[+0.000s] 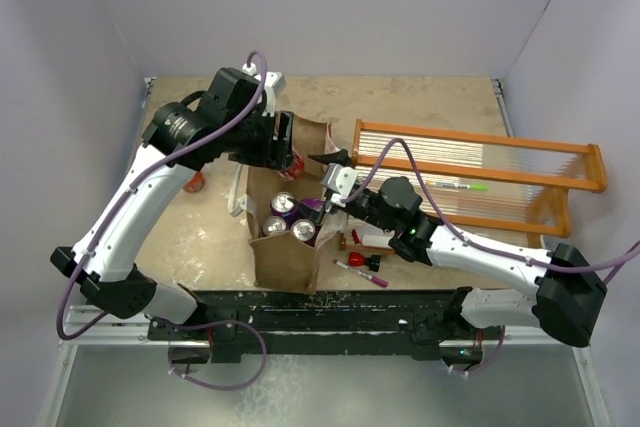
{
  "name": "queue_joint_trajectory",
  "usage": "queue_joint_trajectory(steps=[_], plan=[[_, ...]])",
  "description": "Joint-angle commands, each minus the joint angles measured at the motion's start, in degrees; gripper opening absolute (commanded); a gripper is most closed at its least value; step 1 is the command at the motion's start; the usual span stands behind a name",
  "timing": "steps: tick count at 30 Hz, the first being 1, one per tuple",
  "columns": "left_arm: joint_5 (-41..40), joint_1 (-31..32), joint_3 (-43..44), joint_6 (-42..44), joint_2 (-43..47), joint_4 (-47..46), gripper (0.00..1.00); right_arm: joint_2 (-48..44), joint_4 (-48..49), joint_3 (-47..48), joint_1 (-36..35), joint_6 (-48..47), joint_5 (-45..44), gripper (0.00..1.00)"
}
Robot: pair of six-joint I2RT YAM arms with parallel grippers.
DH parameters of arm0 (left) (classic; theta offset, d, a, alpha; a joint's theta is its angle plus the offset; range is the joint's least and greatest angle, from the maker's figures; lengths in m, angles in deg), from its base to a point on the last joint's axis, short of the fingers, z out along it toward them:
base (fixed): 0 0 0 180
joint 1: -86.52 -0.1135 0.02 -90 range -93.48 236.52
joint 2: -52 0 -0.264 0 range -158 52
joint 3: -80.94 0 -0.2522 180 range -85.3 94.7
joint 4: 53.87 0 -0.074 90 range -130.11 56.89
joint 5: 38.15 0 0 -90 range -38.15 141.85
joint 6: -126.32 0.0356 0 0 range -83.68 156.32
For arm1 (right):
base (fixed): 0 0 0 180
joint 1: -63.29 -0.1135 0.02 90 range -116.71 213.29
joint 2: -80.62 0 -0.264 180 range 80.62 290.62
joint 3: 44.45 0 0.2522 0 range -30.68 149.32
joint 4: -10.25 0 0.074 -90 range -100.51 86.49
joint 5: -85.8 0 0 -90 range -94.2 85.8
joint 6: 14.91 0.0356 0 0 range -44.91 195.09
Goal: Take the beverage out of the canvas bag
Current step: Take out the drink from the canvas bag.
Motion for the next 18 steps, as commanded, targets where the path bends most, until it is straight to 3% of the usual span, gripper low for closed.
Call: queue_joint_trajectory(steps=[1, 10, 18], plan=[[-7.41, 0.04, 5.44, -1.46, 4.22, -4.77, 0.00, -3.18, 0.11, 3.27, 0.14, -1.46, -3.19, 1.00], [-22.50, 0.05, 6.36, 3.20, 8.40, -12.00, 0.00, -5.61, -2.98, 3.74, 0.08, -2.32, -3.18, 1.00], [-29.66, 0.05, 4.23, 1.55, 8.56, -9.45, 0.00, -2.42, -6.92, 7.58, 0.13, -4.21, 5.67, 1.00]])
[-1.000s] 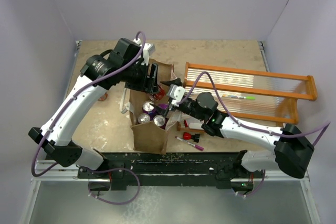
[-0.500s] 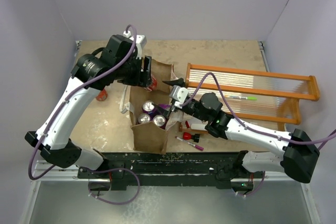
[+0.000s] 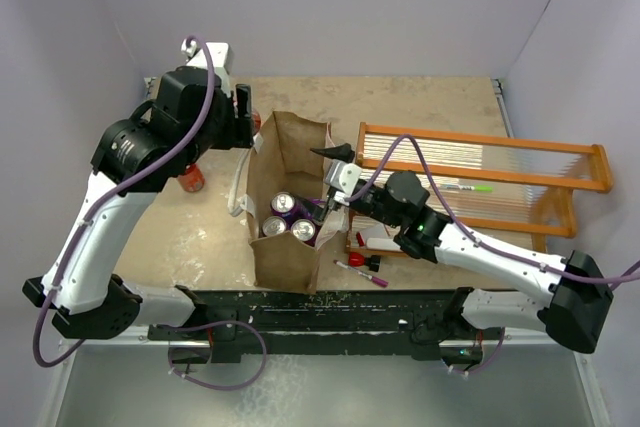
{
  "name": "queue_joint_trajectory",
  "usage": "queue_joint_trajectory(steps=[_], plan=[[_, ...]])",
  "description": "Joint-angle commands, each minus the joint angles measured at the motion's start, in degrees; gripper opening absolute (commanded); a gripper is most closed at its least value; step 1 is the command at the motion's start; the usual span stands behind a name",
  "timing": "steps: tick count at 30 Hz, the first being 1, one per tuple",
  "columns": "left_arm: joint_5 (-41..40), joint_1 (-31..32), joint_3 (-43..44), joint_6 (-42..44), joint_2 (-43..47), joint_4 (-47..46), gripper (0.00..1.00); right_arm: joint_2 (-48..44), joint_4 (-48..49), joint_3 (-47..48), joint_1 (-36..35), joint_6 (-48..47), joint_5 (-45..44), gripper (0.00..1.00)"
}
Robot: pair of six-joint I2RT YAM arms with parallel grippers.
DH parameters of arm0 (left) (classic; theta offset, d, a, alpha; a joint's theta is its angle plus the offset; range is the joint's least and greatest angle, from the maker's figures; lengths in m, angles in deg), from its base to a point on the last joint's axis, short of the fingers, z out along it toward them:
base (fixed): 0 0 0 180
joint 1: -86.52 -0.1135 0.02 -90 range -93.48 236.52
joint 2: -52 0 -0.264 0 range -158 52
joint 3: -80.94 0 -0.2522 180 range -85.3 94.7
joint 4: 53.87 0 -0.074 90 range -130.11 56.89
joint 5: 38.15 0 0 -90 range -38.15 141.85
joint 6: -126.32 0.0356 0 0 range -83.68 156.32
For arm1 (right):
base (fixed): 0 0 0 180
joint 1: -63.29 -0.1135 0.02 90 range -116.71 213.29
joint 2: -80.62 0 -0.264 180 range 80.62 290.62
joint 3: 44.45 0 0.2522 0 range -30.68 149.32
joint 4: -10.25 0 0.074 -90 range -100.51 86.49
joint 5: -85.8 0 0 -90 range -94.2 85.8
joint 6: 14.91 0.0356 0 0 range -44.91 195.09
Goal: Take the beverage out of the canvas bag
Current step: Take out the drink from the canvas bag, then place the drink at the center of the board.
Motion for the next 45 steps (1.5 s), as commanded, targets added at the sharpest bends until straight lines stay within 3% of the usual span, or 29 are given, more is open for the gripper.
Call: queue_joint_trajectory(steps=[1, 6, 11, 19, 25, 30, 40, 45], plan=[[-7.08, 0.01, 0.04, -1.29, 1.30, -4.41, 0.00, 1.95, -1.76, 5.72, 0.01, -1.49, 7.35, 1.00], [-9.59, -2.21, -4.37, -5.06, 2.70, -2.19, 0.00, 4.06, -5.79, 9.55, -0.24, -1.37, 15.96, 1.00], [-1.34, -14.76, -12.81, -7.31, 6.00, -2.26, 0.00, 4.54, -10.72, 14.06, -0.69, -1.69, 19.02, 1.00], [1.40, -23.90, -28.40, -11.52, 8.80, -4.46, 0.00, 2.44, -12.72, 16.66, -0.82, -2.14, 18.37, 1.00], [4.00, -28.94, -40.12, -17.12, 9.56, -11.21, 0.00, 1.76, -14.25, 17.61, -0.88, -4.96, 16.56, 1.00], [5.19, -32.88, -43.99, -22.39, 6.21, -12.24, 0.00, 0.20, -14.90, 17.80, -0.88, -5.58, 15.43, 1.00], [7.34, -45.12, -53.24, -23.11, 5.01, -21.08, 0.00, -3.16, -14.28, 14.67, -0.84, -5.01, 13.09, 1.00], [5.18, -46.50, -55.65, -22.72, 3.16, -26.64, 0.00, -4.06, -15.23, 14.15, -0.86, -5.79, 12.74, 1.00]])
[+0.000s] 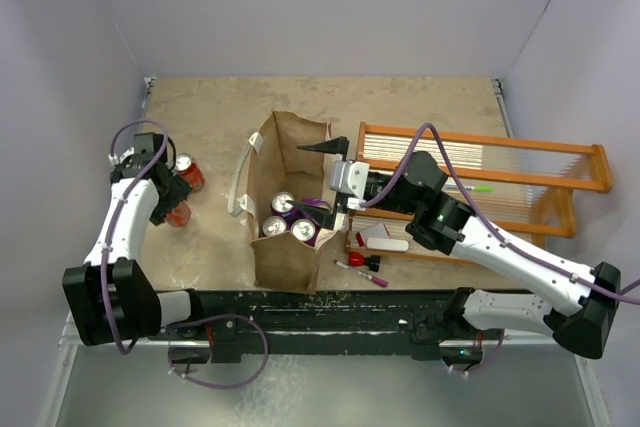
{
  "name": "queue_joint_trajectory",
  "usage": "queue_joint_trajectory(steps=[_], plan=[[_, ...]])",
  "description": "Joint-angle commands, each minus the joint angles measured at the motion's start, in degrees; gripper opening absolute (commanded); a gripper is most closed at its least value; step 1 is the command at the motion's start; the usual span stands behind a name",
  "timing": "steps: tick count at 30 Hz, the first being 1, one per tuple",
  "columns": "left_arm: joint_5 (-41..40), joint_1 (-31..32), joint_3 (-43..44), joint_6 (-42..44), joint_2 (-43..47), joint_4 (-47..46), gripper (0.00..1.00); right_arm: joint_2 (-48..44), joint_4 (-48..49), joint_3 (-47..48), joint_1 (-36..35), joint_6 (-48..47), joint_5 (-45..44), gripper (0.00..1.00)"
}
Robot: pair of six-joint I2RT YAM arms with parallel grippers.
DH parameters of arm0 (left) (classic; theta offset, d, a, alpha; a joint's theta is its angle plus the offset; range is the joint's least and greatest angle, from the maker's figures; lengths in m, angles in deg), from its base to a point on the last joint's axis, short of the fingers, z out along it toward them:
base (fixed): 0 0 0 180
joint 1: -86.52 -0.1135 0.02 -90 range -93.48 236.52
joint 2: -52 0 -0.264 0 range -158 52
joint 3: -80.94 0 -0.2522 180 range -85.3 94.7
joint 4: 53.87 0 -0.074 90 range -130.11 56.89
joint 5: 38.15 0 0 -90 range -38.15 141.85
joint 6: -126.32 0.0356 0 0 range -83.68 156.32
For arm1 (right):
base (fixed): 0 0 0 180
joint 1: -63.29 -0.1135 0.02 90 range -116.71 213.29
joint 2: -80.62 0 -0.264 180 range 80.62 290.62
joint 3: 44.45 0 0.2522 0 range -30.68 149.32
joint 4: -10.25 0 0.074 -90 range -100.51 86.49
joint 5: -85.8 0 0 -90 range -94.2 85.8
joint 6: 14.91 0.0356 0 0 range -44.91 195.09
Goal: Take the beverage out of the canvas bag
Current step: Place the drink at the center of the board.
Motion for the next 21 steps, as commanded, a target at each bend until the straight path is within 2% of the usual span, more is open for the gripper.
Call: queue_joint_trajectory(steps=[1, 8, 15, 17, 21], plan=[[-2.02, -0.56, -0.31, -0.63, -1.10, -10.27, 0.01, -1.70, 1.24, -0.38, -0.18, -1.00, -1.86, 1.00], [-2.23, -1.41, -0.50, 1.03, -5.13, -15.56, 0.03, -2.53, 0.58, -0.39, -0.19, -1.48, -2.25, 1.00], [-0.30, -1.49, 0.56, 1.15, -9.08, -17.24, 0.11, -2.51, 0.54, -2.22, -0.18, -1.63, -2.69, 1.00], [0.05, -1.43, 0.85, 0.94, -9.57, -16.77, 0.19, -2.33, 0.43, -2.08, -0.12, -1.80, -2.69, 1.00], [-0.84, -1.43, 0.87, 0.73, -9.86, -16.25, 0.45, -1.90, -0.10, -1.71, -0.21, -2.31, -2.70, 1.00]])
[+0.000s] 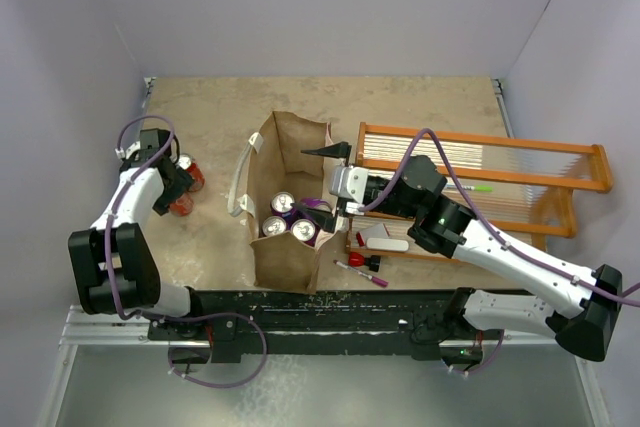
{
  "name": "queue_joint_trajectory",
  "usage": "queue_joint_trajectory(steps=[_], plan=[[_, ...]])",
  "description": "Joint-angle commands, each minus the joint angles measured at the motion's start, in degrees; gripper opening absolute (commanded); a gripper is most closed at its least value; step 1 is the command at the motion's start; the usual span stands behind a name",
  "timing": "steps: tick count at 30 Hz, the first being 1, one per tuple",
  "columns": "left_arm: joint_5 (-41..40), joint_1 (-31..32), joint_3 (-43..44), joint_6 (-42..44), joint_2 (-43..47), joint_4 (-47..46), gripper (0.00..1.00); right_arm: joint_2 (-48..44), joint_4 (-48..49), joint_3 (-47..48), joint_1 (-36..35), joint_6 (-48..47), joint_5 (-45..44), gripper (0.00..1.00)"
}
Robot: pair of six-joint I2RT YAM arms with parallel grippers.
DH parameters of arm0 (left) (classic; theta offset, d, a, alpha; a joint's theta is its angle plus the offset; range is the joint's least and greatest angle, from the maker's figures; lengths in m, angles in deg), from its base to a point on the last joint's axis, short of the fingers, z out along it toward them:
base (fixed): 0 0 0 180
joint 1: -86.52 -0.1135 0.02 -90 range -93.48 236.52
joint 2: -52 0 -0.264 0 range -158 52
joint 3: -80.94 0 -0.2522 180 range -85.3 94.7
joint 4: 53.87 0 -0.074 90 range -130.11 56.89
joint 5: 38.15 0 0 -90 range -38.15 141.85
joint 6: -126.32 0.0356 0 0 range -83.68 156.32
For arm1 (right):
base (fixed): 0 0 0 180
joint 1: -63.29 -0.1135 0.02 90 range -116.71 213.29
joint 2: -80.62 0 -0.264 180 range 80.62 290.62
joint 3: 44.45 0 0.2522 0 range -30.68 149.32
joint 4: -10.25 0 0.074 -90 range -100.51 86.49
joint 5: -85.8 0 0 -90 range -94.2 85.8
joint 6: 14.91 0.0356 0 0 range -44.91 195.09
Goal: Take the beverage out of the canvas bag
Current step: Place the drink at the center of the board.
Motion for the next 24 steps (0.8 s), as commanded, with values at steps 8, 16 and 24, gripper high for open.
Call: queue_joint_trajectory(steps=[8, 16, 24], plan=[[5.03, -0.38, 4.73, -1.77, 1.88, 1.72, 0.96, 0.74, -3.10, 3.57, -0.21, -3.29, -0.64, 1.00], [5.86, -0.39, 6.96, -1.04, 11.06, 9.94, 0.99, 3.41, -5.67, 4.83, -0.19, -5.06, 0.23, 1.00], [25.89, -0.39, 11.27, 7.70, 21.39, 8.11, 1.00, 5.59, -9.30, 5.12, -0.25, -6.58, 1.60, 1.00]])
